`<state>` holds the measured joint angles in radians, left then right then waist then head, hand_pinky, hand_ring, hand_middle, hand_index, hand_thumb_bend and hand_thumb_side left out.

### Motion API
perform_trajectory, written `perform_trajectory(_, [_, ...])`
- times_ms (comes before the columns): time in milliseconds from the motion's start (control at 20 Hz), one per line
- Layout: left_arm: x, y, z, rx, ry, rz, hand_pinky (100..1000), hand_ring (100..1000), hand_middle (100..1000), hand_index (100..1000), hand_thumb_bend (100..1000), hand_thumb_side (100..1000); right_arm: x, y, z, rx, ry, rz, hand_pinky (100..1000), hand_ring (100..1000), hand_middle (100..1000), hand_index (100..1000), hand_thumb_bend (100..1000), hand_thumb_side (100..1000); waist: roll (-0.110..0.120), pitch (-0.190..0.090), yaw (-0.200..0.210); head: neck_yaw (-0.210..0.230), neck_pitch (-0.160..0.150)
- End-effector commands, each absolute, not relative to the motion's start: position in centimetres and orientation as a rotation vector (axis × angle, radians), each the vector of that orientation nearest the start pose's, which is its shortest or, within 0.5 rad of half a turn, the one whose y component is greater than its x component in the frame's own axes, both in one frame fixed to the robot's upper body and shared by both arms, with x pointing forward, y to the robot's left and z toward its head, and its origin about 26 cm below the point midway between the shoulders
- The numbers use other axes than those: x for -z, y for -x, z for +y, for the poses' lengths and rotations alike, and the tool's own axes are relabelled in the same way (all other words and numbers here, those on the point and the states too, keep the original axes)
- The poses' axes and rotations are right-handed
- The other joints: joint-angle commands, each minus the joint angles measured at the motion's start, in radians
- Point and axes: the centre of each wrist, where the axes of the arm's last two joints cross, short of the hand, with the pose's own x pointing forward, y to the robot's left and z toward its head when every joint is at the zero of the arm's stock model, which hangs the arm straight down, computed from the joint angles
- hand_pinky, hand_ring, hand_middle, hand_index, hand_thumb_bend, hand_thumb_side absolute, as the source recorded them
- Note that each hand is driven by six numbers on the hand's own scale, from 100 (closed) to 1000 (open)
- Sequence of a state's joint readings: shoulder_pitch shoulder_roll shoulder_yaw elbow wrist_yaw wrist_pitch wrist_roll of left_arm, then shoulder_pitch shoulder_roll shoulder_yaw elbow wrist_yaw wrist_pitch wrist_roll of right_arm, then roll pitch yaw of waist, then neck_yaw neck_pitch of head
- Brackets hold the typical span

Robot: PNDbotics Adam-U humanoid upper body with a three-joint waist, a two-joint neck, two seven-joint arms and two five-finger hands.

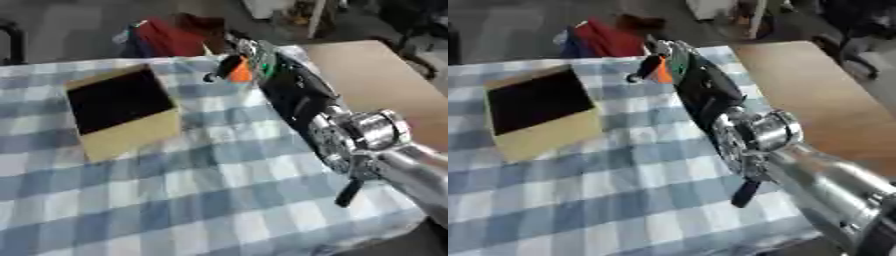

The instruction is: Pick up objects on the table and place them in the box.

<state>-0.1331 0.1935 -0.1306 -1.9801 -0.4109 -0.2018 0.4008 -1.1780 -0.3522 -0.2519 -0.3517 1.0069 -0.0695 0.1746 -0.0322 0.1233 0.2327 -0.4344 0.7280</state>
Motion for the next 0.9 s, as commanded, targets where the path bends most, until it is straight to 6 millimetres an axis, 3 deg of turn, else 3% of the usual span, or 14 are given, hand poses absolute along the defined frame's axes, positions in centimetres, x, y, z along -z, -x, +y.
perform_trajectory(50, [-14.1, -27.9, 22.5, 0.163, -0.562, -2.416, 649, 683, 624, 768, 100, 526, -18.4, -51.7, -31.1, -0.924, 0.830, -1.312, 896, 966, 1000, 1000, 607, 181, 0.004, -0.015, -0.002, -0.001, -0.013])
perform_trajectory(600, [-14.0, -27.9, 22.6, 0.162, -0.563, -2.416, 649, 682, 622, 767, 100, 526, -18.7, -51.7, -31.3, -0.918, 0.854, -1.313, 892, 958, 1000, 1000, 592, 171, 0.006, -0.014, -0.006, -0.003, -0.012])
perform_trajectory(900, [-14.1, -27.9, 22.6, 0.159, -0.571, -2.417, 648, 682, 621, 767, 100, 526, -18.2, -51.4, -32.5, -0.888, 0.883, -1.282, 888, 952, 993, 1000, 517, 117, 0.004, -0.009, -0.006, -0.005, -0.012])
